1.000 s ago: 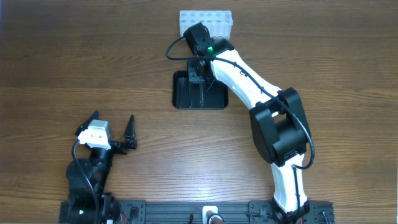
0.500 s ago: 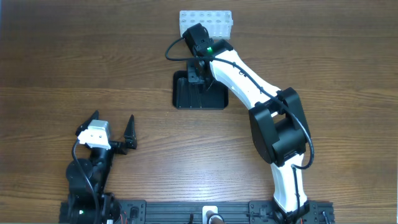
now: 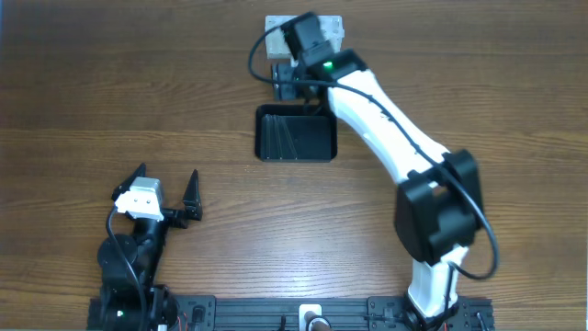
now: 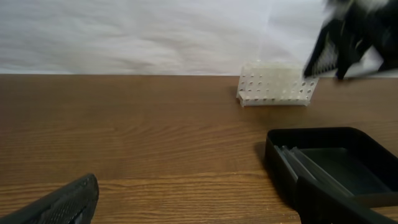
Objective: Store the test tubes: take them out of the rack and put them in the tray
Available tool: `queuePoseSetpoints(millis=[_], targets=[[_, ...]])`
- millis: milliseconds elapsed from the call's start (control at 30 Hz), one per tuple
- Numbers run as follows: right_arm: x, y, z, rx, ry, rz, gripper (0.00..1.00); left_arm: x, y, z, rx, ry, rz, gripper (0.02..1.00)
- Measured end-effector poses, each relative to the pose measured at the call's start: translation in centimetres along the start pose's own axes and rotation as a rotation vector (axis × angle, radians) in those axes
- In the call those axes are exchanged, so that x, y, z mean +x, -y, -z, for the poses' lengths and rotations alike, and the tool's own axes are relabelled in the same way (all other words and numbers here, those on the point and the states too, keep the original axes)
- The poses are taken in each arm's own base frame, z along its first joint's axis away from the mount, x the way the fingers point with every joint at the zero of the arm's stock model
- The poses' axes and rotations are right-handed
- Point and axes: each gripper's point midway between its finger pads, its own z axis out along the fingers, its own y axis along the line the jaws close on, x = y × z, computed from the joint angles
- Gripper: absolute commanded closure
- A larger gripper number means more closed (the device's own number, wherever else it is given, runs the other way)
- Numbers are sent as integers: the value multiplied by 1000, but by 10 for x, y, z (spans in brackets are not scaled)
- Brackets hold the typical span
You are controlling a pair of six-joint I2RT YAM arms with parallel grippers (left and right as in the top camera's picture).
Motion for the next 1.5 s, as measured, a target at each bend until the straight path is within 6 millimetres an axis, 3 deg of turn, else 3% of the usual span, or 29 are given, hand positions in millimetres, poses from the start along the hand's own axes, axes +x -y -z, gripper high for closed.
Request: queuePoseSetpoints(millis=[167,333,567,833,1000,1267,1500], targets=[[-70,25,37,70,271,15,9,0,0,0,0,0,0,18],[-99,52,36,141,377,32,7,0,0,0,0,0,0,18],[-100,79,-9,195,382,32,9,0,0,0,0,0,0,18],[-82,102,-57,233,333,22,9,0,0,0,0,0,0,20],[-80,114,-63,255,326,9,40,0,0,0,0,0,0,20],[-81,119,-62,268,333,3,253,0,0,0,0,0,0,18],[-83,119,-65,266,345,0,343,0,0,0,0,0,0,18]])
